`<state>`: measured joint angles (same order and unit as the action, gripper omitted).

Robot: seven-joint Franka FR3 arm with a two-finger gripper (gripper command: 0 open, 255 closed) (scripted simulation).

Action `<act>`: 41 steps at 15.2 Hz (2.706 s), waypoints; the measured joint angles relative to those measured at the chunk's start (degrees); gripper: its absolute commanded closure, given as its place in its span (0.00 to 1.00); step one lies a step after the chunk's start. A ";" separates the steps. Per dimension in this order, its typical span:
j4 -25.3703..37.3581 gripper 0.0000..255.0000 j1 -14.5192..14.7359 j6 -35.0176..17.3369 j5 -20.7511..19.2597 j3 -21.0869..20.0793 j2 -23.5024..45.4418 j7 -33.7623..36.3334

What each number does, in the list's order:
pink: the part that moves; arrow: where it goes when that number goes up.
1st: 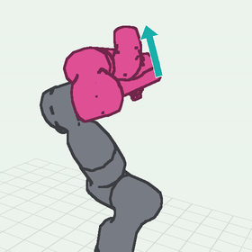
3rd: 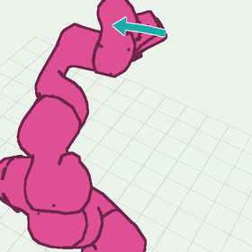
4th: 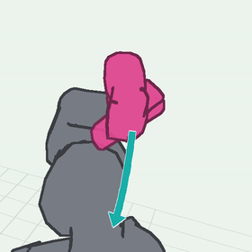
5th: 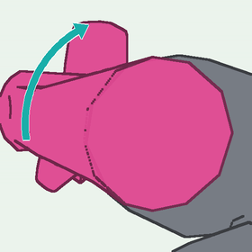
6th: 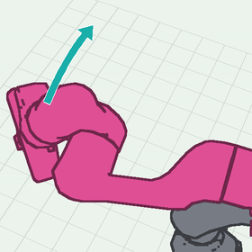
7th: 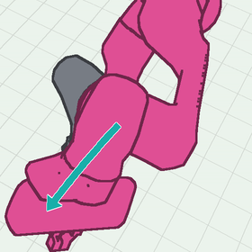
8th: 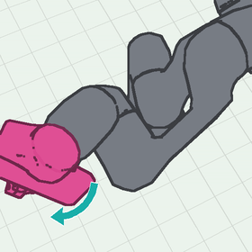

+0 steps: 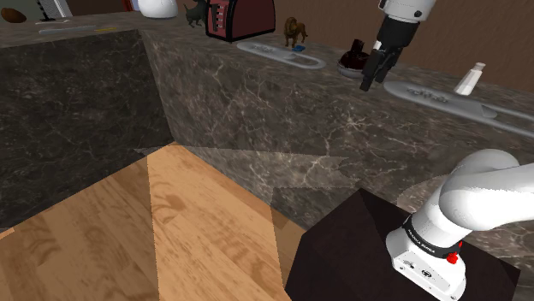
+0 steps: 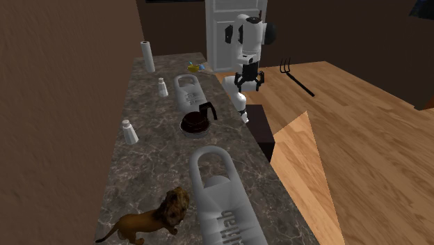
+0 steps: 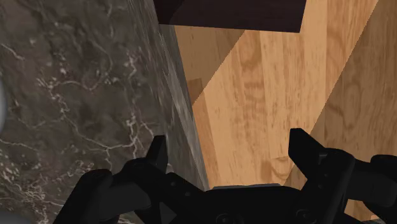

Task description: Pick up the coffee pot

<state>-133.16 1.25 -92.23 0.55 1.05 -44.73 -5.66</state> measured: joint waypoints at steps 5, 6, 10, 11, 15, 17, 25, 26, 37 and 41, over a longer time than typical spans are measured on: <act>5.82 0.00 -0.77 0.01 0.07 3.02 5.97 -1.89; 7.01 0.00 -1.01 -0.24 0.15 4.05 7.48 -2.59; 15.36 0.00 -1.62 0.38 1.19 8.11 15.64 -5.35; 17.81 0.00 -1.77 1.00 1.61 9.15 17.67 -6.08; 28.17 0.00 -2.24 3.10 4.19 13.20 26.78 -8.98; 33.43 0.00 -2.79 4.55 5.88 15.42 31.33 -10.82; 60.07 0.00 -8.40 14.87 17.06 22.98 52.50 -17.26; 62.01 0.00 -9.15 15.62 18.02 23.31 54.20 -17.77; 54.68 1.00 -8.43 9.80 17.35 23.13 52.68 -18.82; 54.67 1.00 -8.42 9.75 17.37 23.13 52.66 -18.82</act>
<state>-78.49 -7.17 -82.48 17.93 24.17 7.94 -24.49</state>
